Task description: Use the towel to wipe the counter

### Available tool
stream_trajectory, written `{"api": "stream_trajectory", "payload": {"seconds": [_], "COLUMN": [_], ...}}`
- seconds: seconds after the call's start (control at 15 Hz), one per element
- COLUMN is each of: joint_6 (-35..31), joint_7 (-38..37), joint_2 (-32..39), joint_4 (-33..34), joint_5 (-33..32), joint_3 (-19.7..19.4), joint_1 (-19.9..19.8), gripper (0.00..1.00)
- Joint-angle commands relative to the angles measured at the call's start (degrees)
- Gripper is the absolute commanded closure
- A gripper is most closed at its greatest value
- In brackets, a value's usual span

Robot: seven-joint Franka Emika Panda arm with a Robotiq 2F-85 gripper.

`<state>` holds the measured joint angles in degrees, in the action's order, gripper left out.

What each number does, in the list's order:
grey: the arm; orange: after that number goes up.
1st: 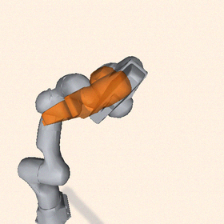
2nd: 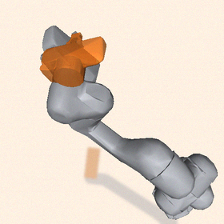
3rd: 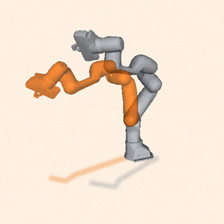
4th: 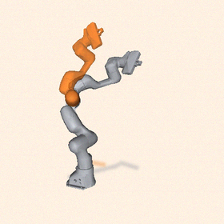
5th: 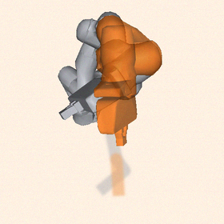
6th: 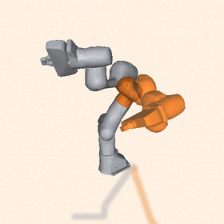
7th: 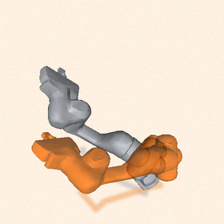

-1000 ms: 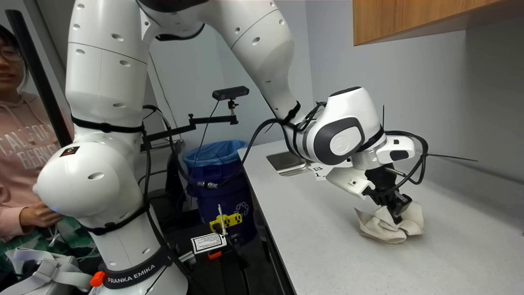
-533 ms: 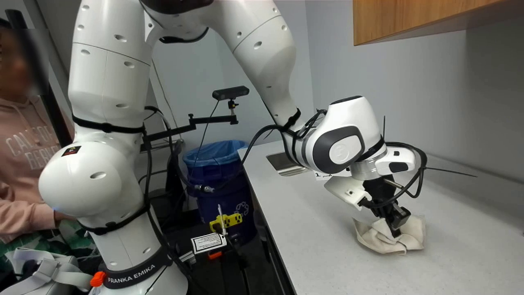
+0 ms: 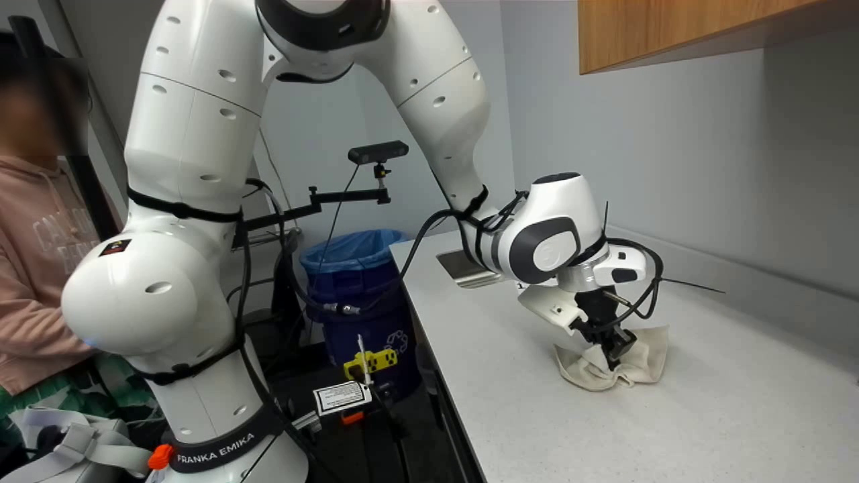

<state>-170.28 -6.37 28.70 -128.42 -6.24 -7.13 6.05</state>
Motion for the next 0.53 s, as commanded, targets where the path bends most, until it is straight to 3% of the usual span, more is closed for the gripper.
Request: {"api": "stream_trajectory", "payload": {"seconds": [0.0,0.27,0.47], "joint_6": [3.4,4.9,6.2], "joint_7": [2.7,6.6,8.9], "joint_2": [4.0,6.0,7.1], "joint_4": [4.9,8.1,9.9], "joint_5": [2.2,2.8,3.0], "joint_3": [6.1,13.5,16.3], "joint_1": [-1.4,-1.2,-1.2], "gripper": [0.98,0.98,0.98]}}
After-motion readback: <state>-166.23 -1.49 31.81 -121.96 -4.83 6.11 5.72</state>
